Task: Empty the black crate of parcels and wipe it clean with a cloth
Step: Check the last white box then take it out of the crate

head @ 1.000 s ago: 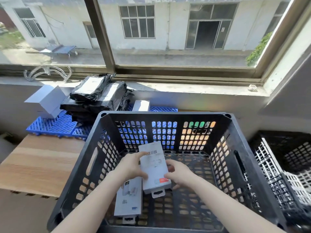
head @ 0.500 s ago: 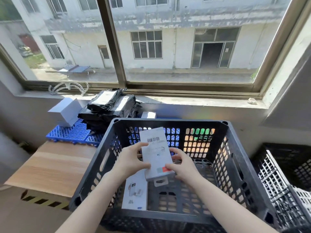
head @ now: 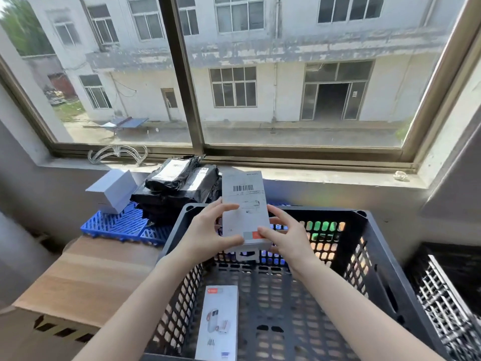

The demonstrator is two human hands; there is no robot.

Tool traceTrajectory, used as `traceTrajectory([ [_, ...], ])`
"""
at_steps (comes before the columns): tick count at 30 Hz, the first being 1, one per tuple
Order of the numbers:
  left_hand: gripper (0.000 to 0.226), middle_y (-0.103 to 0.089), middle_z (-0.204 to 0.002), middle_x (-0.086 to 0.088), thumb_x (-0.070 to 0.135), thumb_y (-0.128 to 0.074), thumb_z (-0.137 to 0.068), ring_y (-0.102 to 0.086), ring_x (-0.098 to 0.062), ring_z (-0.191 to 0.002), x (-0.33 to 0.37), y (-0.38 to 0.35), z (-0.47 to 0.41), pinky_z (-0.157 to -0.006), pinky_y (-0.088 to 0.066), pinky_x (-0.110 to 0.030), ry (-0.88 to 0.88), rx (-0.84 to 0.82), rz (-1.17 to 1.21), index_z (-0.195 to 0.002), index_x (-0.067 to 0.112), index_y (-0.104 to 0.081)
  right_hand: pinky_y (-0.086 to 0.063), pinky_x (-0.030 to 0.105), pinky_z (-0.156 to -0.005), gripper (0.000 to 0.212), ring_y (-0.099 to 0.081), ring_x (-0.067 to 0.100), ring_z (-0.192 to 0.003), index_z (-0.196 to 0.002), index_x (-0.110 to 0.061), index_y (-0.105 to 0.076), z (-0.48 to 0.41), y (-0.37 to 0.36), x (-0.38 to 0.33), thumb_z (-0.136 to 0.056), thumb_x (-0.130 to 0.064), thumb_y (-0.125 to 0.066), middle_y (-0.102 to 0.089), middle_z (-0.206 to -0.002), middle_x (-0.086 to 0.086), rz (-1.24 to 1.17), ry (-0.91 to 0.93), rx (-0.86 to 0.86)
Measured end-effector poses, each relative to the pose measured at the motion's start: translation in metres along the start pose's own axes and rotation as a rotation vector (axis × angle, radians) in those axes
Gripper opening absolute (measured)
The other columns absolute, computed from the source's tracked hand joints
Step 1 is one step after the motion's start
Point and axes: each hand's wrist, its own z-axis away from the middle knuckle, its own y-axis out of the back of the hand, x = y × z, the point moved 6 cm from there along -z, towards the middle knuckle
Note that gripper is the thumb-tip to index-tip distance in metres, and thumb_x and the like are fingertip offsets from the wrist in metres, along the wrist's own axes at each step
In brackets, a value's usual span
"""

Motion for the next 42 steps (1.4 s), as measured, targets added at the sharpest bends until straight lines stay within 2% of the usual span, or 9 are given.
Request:
traceTrajectory([
  [3,0.068,-0.032,-0.123,0.039,0.022,-0.088,-0.067,-0.043,0.003,-0.118,-0.003,0.010,-0.022,-0.079,-0.046,-0.005,-0.016,-0.022,-0.010,-0.128,0.031,-0.057,-0.056,0.049,-0.084,0.042,-0.064,0.019,-0.099,-0.119,-0.045,-0.060,-0.023,-0.005,-0.009,-0.086,-0.020,-0.065,-0.065,-0.104,-0.004,0.019,0.005,0.021],
  [8,0.073,-0.037,-0.138,0.020,0.025,-0.089,-0.065,-0.046,-0.004,-0.123,-0.018,0.031,-0.068,-0.079,-0.050,-0.009,-0.029,-0.043,0.022,-0.130,0.029,-0.057,-0.055,0.047,-0.086,0.039,-0.062,0.017,-0.102,-0.100,-0.064,-0.058,-0.070,-0.025,-0.027,-0.088,-0.027,-0.057,-0.061,-0.112,-0.003,0.064,0.026,0.025],
  [11,0.072,-0.042,-0.138,0.012,0.024,-0.090,-0.064,-0.049,-0.009,-0.121,-0.030,0.041,-0.103,-0.073,-0.050,-0.007,-0.037,-0.063,0.034,-0.129,0.028,-0.057,-0.056,0.042,-0.086,0.040,-0.062,0.016,-0.100,-0.117,-0.053,-0.056,-0.105,-0.032,-0.033,-0.093,-0.022,-0.056,-0.058,-0.115,-0.004,0.072,0.018,0.047],
  [17,0.077,-0.051,-0.132,0.013,0.042,-0.090,-0.051,-0.056,-0.013,-0.117,-0.079,0.047,-0.185,-0.095,-0.053,-0.037,0.024,-0.097,0.057,-0.120,0.042,-0.056,-0.056,0.047,-0.085,0.045,-0.065,0.019,-0.099,-0.134,-0.037,-0.051,-0.183,-0.047,-0.025,-0.092,-0.019,-0.057,-0.064,-0.115,0.003,0.129,-0.058,0.084],
  [19,0.078,-0.056,-0.125,0.015,0.048,-0.087,-0.047,-0.058,-0.010,-0.111,-0.099,0.039,-0.207,-0.094,-0.053,-0.039,0.058,-0.132,0.061,-0.119,0.046,-0.055,-0.056,0.047,-0.085,0.046,-0.065,0.020,-0.098,-0.134,-0.036,-0.049,-0.205,-0.049,-0.015,-0.093,-0.016,-0.056,-0.065,-0.111,0.003,0.167,-0.086,0.080],
  [23,0.075,-0.053,-0.125,0.018,0.032,-0.089,-0.060,-0.054,-0.006,-0.109,-0.135,0.017,-0.237,-0.089,-0.046,-0.023,0.076,-0.202,0.005,-0.126,0.038,-0.055,-0.058,0.041,-0.075,0.043,-0.066,0.023,-0.092,-0.126,-0.036,-0.047,-0.235,-0.055,0.018,-0.091,-0.011,-0.054,-0.064,-0.108,0.004,0.169,-0.239,0.082],
  [30,0.072,-0.050,-0.131,0.019,0.023,-0.090,-0.063,-0.049,-0.006,-0.118,-0.197,-0.023,-0.242,-0.090,-0.037,-0.015,0.143,-0.324,0.066,-0.127,0.031,-0.056,-0.057,0.041,-0.066,0.039,-0.065,0.023,-0.086,-0.119,-0.027,-0.041,-0.263,-0.067,0.084,-0.091,-0.004,-0.056,-0.062,-0.105,0.008,0.307,-0.478,0.056],
  [35,0.073,-0.039,-0.133,0.025,0.020,-0.087,-0.067,-0.041,0.002,-0.120,-0.228,-0.046,-0.246,-0.082,-0.026,0.008,0.132,-0.402,0.065,-0.131,0.028,-0.054,-0.057,0.044,-0.070,0.039,-0.063,0.026,-0.093,-0.114,-0.024,-0.037,-0.283,-0.071,0.123,-0.087,-0.002,-0.053,-0.062,-0.105,0.012,0.407,-0.575,0.002],
  [42,0.083,-0.037,-0.139,0.016,0.018,-0.089,-0.059,-0.037,-0.002,-0.126,-0.265,-0.075,-0.252,-0.091,-0.023,0.003,0.086,-0.422,0.005,-0.132,0.019,-0.051,-0.056,0.036,-0.059,0.038,-0.063,0.026,-0.091,-0.113,-0.021,-0.036,-0.306,-0.079,0.159,-0.085,0.001,-0.049,-0.060,-0.105,0.013,0.500,-0.637,-0.014],
])
